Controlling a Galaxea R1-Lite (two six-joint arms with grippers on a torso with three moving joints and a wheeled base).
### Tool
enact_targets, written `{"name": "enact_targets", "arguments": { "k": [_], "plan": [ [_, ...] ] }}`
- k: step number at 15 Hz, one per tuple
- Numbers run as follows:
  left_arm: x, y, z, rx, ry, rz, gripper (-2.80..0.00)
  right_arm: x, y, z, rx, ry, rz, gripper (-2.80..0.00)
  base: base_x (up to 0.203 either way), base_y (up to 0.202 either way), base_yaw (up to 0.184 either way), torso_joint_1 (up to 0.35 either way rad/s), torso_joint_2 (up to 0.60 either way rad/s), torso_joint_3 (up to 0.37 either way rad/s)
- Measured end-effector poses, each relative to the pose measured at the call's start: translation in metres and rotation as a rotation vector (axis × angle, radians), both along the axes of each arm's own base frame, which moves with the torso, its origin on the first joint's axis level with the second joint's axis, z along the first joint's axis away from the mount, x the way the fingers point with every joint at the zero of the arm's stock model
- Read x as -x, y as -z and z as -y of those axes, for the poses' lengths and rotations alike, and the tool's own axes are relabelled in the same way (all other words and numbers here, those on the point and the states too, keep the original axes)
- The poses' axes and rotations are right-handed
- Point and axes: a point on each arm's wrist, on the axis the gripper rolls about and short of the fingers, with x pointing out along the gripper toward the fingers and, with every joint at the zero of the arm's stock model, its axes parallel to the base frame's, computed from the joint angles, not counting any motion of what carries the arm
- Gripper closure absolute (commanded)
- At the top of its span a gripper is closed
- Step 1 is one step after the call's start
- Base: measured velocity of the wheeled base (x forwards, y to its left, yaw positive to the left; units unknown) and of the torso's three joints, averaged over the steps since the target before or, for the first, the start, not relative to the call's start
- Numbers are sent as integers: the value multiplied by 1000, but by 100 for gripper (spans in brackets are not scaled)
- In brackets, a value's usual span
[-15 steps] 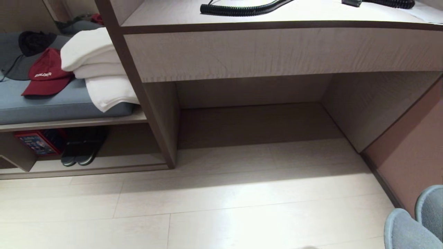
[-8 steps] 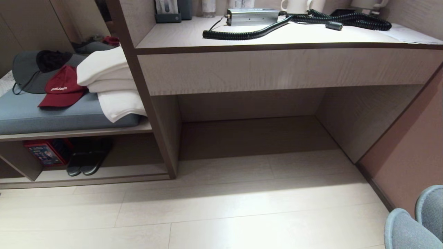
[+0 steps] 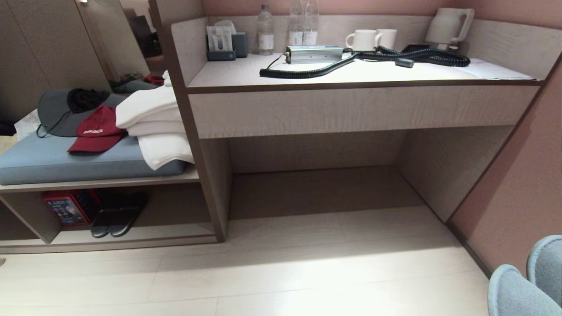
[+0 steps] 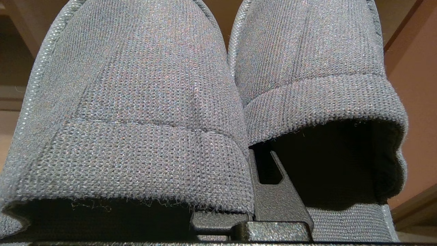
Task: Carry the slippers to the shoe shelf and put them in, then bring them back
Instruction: Place the slippers into the shoe cabinet
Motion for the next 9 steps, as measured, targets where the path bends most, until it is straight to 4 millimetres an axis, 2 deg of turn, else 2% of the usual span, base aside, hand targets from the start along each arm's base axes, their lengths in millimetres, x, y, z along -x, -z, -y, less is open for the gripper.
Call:
{"name": "enact_targets", "arguments": {
  "k": [4,9],
  "plan": [
    [0,0,0,-1,0,0,0,0,0,0,0,0,0,0,0,0,0,4,1,195],
    [0,0,0,-1,1,0,0,0,0,0,-2,1,1,0,0,0,0,1,2,41]
  ]
}}
